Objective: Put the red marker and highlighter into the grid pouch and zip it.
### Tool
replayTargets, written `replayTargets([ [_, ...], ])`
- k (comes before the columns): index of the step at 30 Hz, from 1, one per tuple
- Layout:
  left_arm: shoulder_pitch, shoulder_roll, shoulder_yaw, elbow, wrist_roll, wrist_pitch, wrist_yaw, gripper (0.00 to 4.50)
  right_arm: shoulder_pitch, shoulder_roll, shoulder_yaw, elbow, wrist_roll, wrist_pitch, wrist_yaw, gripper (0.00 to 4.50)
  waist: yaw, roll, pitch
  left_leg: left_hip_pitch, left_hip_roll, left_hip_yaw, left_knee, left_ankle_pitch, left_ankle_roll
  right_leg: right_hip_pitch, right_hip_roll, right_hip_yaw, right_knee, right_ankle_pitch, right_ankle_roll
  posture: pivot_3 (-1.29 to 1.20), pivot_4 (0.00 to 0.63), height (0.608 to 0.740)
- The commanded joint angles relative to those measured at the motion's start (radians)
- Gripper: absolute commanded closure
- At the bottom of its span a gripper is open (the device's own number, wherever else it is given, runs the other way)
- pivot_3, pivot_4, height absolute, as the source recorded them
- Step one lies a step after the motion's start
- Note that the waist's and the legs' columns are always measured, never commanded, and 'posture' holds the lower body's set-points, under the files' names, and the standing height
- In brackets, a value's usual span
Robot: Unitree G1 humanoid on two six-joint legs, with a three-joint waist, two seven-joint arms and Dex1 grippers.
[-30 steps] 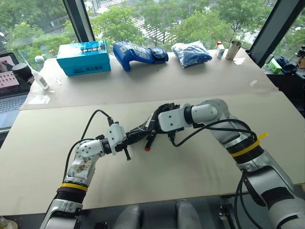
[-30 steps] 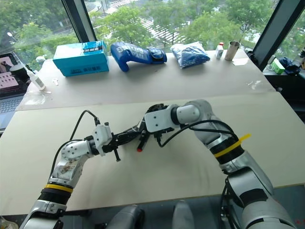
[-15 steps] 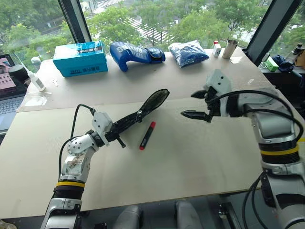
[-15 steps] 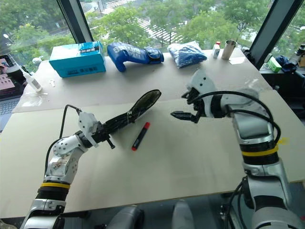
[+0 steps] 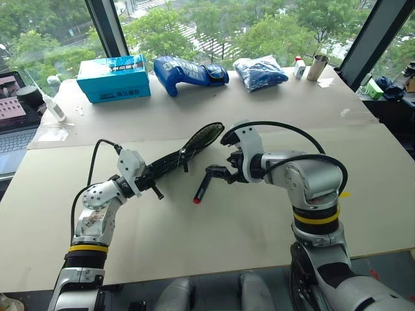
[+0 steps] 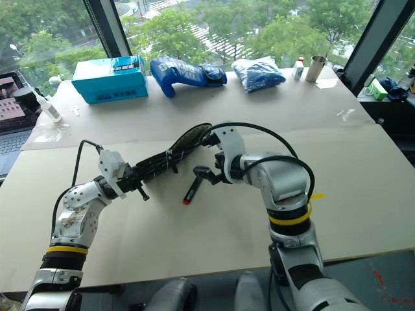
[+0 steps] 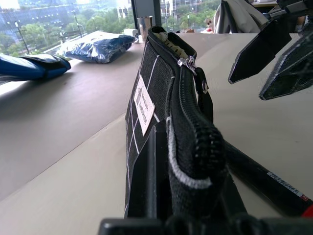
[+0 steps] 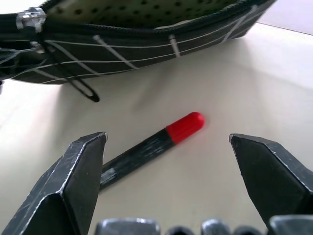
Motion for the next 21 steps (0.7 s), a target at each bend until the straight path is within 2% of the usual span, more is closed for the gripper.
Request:
replayTargets([
  [1,-0.006,-0.002,0.001,-0.032,0.003,-0.009,0.004,4.5,-0.012,0.044,-0.012,0.03,-0.013,0.021,-0.075,0.04,-0.004,0.0,0.0,0.0,0.0,0.0,0.0,0.0,0.0,0.0,0.0,0.0,0.0,0.0,0.0,0.0,0.15,0.74],
  [6,0.002,-0.014,-0.008,-0.038,0.007,-0.013,0.01,4.5,-0.013,0.139,0.001,0.099,-0.006,0.021,-0.14,0.04,-0.019,0.0,0.0,0.0,0.0,0.0,-0.001,0.0,0.0,-0.002,0.0,0.0,0.002,0.0,0.0,0.0,0.15,0.74],
  [21,0.015,-0.025,-0.006,-0.046,0.009,-0.018,0.019,4.5,-0.114,0.23,-0.02,0.352,-0.002,-0.114,-0.237,0.04,-0.029,0.0,0.0,-0.001,0.0,0.0,-0.001,0.0,0.0,-0.006,0.0,0.001,0.003,0.0,0.0,0.0,0.15,0.74],
])
